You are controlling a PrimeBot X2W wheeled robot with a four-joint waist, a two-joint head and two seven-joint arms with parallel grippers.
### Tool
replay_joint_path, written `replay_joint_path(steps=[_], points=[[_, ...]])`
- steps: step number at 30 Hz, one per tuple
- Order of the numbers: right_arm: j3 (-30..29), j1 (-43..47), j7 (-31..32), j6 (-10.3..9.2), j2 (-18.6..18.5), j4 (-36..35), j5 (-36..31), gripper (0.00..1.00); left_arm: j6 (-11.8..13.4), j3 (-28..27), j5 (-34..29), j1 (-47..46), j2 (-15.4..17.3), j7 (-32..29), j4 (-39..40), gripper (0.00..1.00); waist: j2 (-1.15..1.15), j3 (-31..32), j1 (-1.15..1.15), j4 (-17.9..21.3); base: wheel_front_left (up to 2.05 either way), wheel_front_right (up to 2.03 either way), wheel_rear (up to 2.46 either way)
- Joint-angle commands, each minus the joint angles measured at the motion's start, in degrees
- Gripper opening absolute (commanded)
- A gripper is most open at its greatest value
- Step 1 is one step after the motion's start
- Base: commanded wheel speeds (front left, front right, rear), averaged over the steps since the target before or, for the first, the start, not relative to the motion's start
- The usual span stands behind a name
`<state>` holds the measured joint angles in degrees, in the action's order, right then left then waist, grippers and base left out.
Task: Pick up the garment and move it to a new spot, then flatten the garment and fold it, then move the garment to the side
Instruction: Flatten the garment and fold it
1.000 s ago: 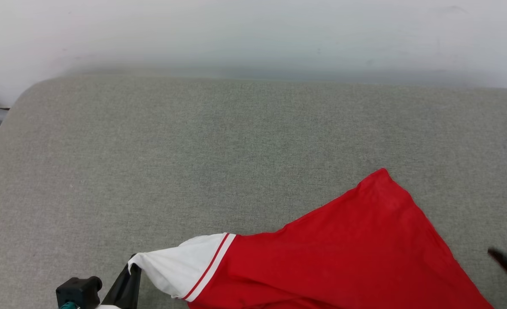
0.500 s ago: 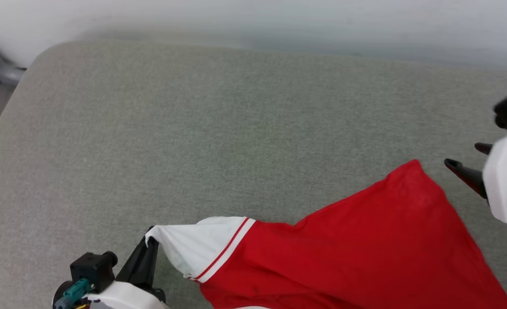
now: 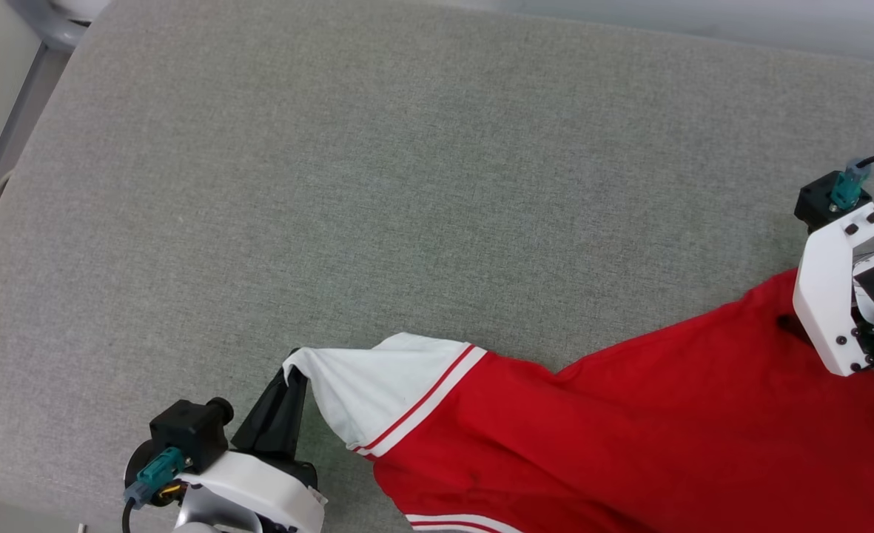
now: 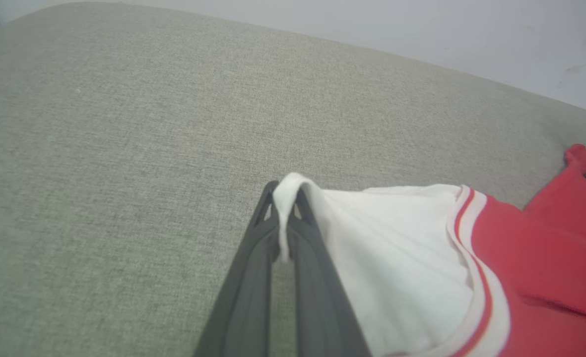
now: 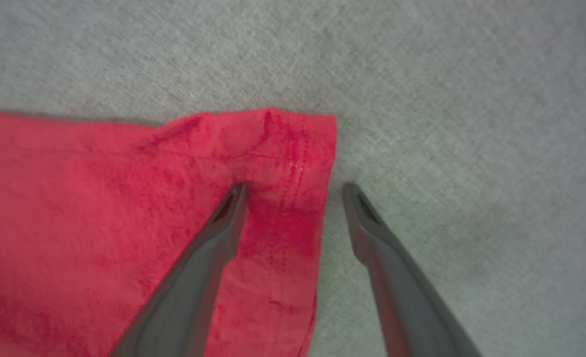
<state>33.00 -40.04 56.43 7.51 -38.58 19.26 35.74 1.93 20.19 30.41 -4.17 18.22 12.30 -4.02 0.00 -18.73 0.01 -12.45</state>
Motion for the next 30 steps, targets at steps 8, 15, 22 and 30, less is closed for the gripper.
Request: replay_joint_path(steps=[8, 15, 22, 30], points=[[9.7, 2.6, -1.7, 0.07, -0.4, 4.7, 3.7, 0.68, -0.3, 0.0, -0.2, -1.7, -0.4, 1.0, -1.5, 0.0, 0.0, -1.3, -0.01, -0.1, 0.0, 0.0, 0.0], [9.1, -1.5, -10.4, -0.04, 0.7, 7.7, 6.0, 0.0, -0.4, 0.1, 0.1, -1.3, 0.0, 1.0, -2.6, 0.0, 0.0, 0.4, -0.01, 0.9, 0.0, 0.0, 0.0], [8.3, -3.4, -20.8, -0.06, 0.9, 8.1, 9.0, 0.0, 0.5, -0.4, -0.1, 0.2, 1.3, 0.6, -2.5, 0.0, 0.0, 5.8, -0.01, 2.8, 0.0, 0.0, 0.0], [4.9, -0.4, -35.2, -0.06, -0.4, 3.9, 11.0, 0.0, 1.8, -1.9, -1.6, -1.8, 5.0, -0.9, 2.8, 0.0, 0.0, 12.7, -0.01, 6.4, 0.0, 0.0, 0.0]])
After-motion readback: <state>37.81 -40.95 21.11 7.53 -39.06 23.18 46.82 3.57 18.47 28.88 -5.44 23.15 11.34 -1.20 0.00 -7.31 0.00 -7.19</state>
